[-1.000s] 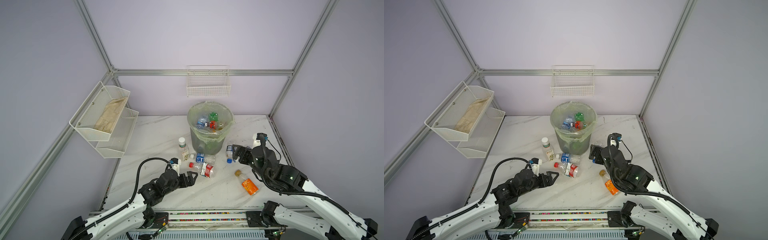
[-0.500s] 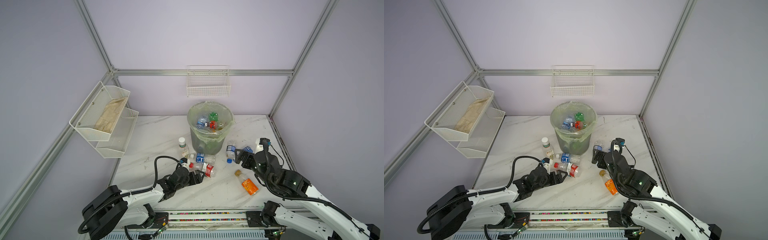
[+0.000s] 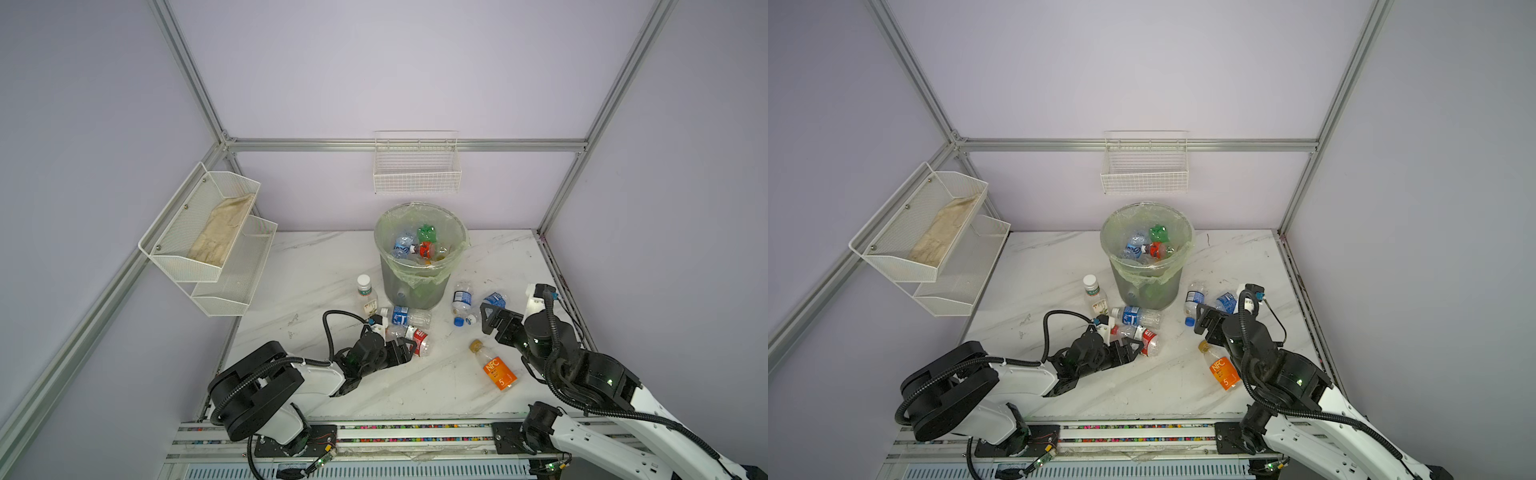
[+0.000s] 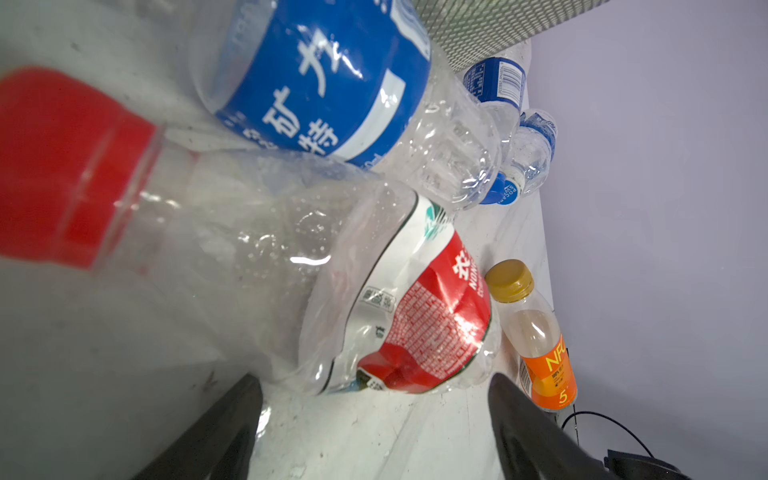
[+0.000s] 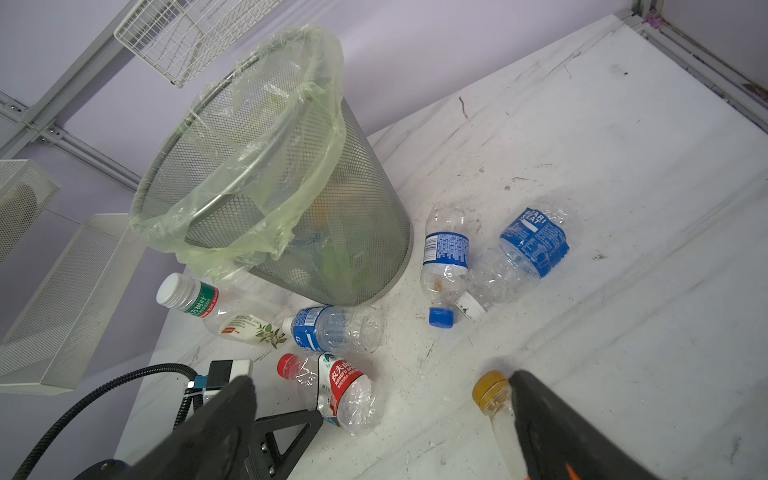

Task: Throw the plastic bottles in the bin
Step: 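Close the left gripper around the red-capped red-labelled bottle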

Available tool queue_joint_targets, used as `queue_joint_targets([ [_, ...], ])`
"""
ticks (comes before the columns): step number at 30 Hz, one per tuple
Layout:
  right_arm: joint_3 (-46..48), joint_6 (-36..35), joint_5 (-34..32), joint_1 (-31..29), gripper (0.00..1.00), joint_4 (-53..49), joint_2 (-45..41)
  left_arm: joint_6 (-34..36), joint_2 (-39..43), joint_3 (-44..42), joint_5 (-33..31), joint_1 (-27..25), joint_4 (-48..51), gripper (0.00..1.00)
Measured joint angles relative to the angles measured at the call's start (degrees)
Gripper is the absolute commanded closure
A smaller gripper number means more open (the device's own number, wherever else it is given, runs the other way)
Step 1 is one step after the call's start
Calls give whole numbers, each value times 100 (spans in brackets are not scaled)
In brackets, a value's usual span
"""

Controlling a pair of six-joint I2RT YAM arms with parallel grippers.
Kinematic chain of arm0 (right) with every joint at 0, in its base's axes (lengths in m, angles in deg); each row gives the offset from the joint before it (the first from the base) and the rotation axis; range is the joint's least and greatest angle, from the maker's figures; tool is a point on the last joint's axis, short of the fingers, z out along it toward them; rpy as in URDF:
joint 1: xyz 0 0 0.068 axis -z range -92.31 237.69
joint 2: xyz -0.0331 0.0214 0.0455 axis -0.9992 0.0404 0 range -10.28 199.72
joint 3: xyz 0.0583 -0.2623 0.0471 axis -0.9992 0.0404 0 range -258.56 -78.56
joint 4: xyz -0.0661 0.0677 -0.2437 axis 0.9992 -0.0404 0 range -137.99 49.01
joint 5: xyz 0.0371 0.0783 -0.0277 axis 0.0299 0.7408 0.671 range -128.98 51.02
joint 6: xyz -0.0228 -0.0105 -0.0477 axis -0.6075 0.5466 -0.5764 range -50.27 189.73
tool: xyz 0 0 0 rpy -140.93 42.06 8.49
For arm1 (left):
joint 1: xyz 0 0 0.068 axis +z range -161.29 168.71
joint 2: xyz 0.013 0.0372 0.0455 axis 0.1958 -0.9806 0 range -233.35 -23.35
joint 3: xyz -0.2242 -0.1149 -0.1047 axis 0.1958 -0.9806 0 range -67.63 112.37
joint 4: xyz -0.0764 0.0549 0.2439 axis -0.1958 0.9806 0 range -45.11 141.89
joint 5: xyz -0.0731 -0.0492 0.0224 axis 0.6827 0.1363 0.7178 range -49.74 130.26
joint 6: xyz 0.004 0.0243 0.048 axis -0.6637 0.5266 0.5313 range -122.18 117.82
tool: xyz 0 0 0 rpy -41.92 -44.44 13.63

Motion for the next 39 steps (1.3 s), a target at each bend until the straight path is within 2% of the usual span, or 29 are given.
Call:
queue_joint_targets([
  [8,0,2,-20,0,3,-9,-20,-61,-411,120,52,63,-442,23],
  [10,0,4,-20,0,3,-9,-20,-101,-518,120,59,72,-605,28],
  [13,0,11,-17,0,3,-9,-22,-197,-699,120,55,79,-822,40],
  [18,11,26,-17,0,3,-9,-20,-302,-944,129,63,98,-1156,42],
  [21,13,28,-17,0,3,-9,-20,-332,-1045,164,61,103,-1250,50],
  [30,11,37,-17,0,3,-15,-22,-437,-1174,195,70,92,-1246,75],
  [39,13,76,-17,0,3,-52,-63,-422,-782,195,-44,98,-717,83],
])
